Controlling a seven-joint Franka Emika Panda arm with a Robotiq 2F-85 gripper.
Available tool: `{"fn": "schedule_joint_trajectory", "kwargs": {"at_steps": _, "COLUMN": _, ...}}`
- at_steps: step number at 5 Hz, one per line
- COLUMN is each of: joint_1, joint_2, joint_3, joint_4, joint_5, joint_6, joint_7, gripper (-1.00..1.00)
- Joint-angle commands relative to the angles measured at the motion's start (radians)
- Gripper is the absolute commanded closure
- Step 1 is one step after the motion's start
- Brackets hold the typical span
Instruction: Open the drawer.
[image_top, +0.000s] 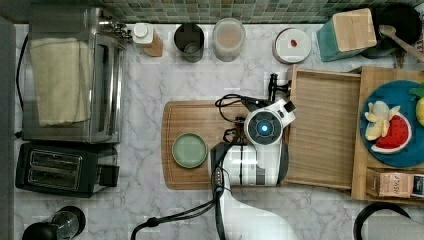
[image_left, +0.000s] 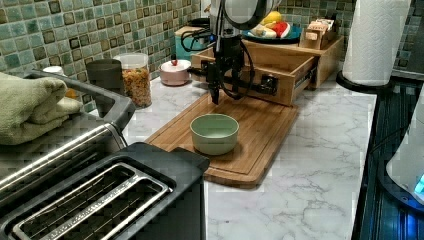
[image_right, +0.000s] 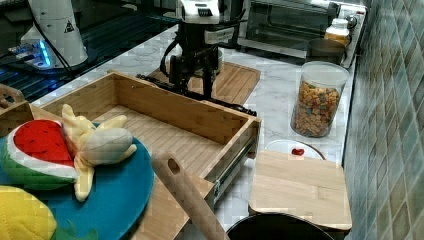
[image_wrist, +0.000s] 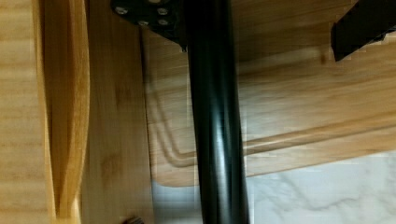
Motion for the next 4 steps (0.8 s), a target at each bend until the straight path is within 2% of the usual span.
{"fn": "schedule_joint_trajectory", "kwargs": {"at_steps": 1, "joint_1": 0.163, "joint_2": -0.053, "joint_3": 0.186, "joint_4": 0.157, "joint_5": 0.109, "joint_6": -0.082, "joint_7": 0.101, "gripper": -1.0}}
{"fn": "schedule_joint_trajectory", "kwargs": {"at_steps": 4, "joint_1": 0.161, "joint_2": -0.053, "joint_3": 0.188, "joint_4": 0.157, "joint_5": 0.108, "joint_6": -0.082, "joint_7": 0.102, "gripper": -1.0}}
